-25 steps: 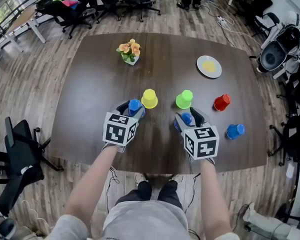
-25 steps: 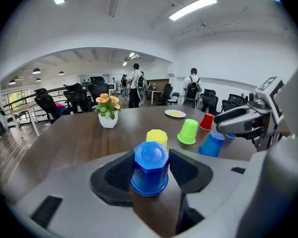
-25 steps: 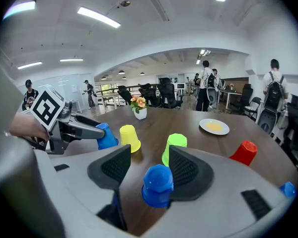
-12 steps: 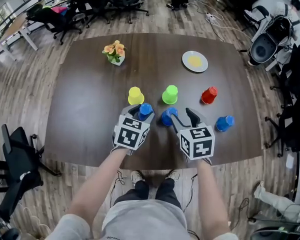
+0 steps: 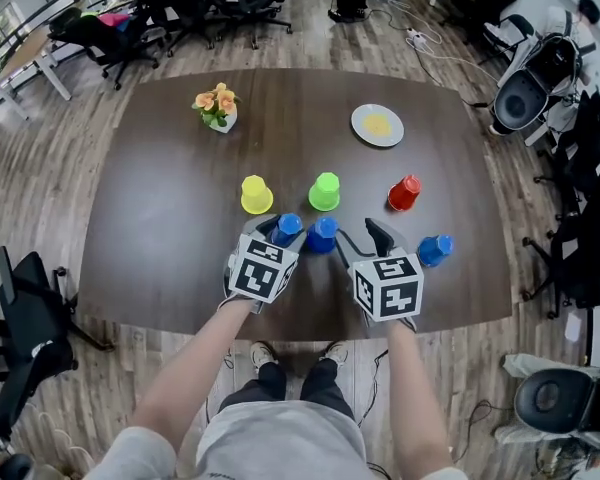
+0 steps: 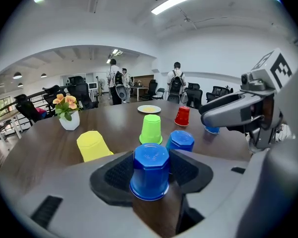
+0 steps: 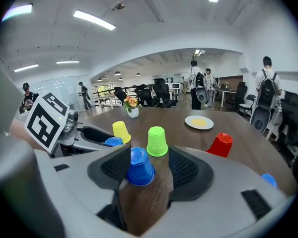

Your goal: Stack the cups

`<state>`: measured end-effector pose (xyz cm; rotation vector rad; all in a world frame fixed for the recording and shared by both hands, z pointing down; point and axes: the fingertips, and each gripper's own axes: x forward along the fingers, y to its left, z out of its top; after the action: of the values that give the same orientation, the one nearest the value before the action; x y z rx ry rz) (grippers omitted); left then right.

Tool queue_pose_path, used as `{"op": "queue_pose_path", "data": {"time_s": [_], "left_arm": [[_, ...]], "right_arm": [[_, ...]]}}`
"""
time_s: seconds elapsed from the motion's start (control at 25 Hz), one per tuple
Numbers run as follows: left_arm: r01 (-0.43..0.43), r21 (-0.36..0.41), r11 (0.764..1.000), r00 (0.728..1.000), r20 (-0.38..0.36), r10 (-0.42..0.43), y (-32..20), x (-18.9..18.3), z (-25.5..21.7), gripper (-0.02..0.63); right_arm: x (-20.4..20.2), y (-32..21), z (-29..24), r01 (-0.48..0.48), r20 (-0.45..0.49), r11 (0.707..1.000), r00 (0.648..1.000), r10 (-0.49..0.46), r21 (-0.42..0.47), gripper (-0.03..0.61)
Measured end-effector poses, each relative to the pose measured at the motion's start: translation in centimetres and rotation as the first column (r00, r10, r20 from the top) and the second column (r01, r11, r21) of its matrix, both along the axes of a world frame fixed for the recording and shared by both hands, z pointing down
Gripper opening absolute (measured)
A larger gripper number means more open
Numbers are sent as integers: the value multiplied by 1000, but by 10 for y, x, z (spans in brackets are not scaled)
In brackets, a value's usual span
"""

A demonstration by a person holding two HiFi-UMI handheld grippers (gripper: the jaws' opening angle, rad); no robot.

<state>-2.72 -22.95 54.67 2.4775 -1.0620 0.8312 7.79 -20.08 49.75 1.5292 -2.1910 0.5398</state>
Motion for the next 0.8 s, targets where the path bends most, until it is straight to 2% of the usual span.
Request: {"op": "queue_pose_path", "data": {"time_s": [0.28, 0.4, 0.64, 0.8], "left_arm": [[22, -9, 1000, 1000, -16, -22, 1, 3, 3, 230], [29, -8, 1000, 999, -38, -29, 2, 2, -1, 266], [50, 34, 998, 997, -66, -48, -12, 4, -28, 275], [70, 51, 996, 995, -77, -66, -24, 0, -41, 275]], "right_arm": [[0, -6, 0, 25, -4, 1000, 1000, -25, -3, 224], [-1, -11, 1, 33, 1, 999, 999, -33, -3, 224], [-4, -45, 2, 64, 19, 998, 998, -64, -14, 224], [-10, -68, 11, 112, 1, 993, 994, -112, -37, 224]]}}
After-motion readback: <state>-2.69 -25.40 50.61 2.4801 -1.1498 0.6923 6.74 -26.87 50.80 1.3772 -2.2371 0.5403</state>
